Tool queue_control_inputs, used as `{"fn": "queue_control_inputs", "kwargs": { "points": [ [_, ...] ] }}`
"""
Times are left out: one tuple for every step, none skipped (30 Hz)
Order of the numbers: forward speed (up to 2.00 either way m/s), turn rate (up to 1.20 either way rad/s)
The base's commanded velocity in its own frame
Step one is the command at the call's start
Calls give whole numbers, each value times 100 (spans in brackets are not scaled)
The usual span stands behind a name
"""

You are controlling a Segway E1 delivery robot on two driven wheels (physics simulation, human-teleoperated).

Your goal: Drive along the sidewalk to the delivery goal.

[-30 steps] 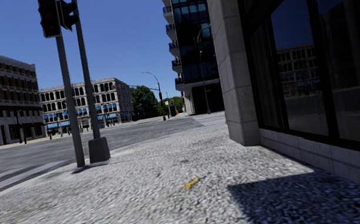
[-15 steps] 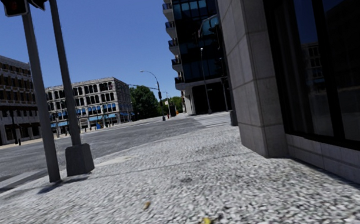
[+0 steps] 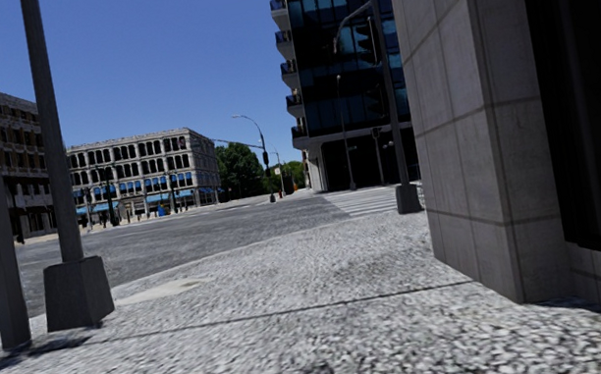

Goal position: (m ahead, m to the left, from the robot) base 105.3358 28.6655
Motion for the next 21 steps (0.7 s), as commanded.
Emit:
{"fn": "queue_control_inputs", "kwargs": {
  "points": [
    [200, 0],
    [200, 0],
    [200, 0],
    [200, 0],
    [200, 0],
    [200, 0],
    [200, 0],
    [200, 0],
    [200, 0],
    [200, 0],
    [200, 0],
    [200, 0],
    [200, 0],
    [200, 0],
    [200, 0],
    [200, 0],
    [200, 0],
    [200, 0],
    [200, 0],
    [200, 0],
    [200, 0]
  ]
}}
